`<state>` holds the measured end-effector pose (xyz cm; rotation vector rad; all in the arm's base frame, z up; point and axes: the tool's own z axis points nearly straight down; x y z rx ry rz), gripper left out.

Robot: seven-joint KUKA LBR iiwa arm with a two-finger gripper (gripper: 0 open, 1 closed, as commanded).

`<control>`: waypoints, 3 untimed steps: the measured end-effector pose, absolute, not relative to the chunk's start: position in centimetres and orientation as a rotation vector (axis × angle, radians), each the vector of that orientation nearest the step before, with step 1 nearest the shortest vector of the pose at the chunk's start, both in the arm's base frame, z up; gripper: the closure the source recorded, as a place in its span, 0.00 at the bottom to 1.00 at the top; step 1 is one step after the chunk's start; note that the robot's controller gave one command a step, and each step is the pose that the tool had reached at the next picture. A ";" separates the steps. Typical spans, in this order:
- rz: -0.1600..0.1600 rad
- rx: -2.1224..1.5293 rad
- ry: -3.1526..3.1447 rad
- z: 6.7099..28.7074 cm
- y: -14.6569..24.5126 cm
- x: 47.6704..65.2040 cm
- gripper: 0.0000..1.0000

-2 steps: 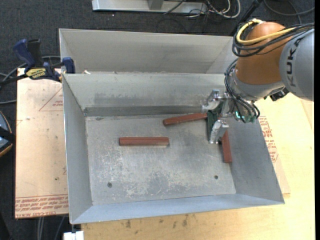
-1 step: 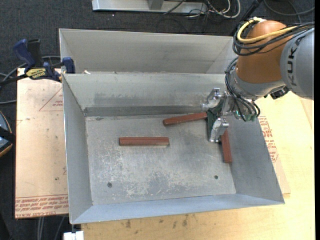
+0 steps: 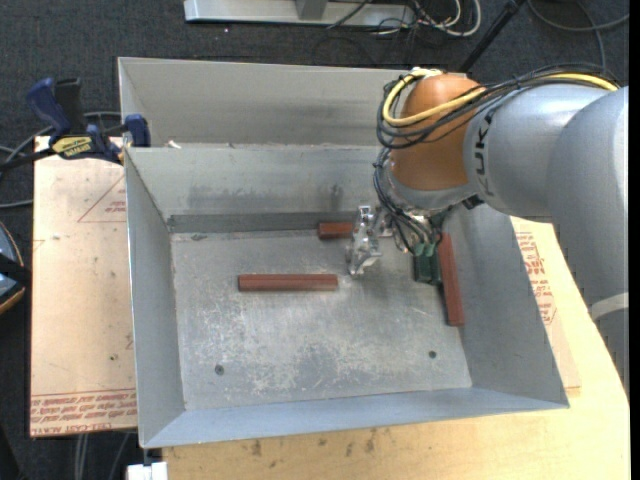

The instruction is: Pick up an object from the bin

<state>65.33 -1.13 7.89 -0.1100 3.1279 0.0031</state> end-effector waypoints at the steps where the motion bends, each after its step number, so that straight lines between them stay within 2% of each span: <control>1: 0.002 -0.112 3.148 7.7 -1.2 64.9 0.00; 2: 0.003 -0.113 3.148 7.7 -1.2 64.9 0.00; 3: -0.003 -0.176 3.134 8.6 1.3 64.1 0.00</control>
Offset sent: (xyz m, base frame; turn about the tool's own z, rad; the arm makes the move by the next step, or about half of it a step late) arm 0.0000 0.0000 0.0000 0.0000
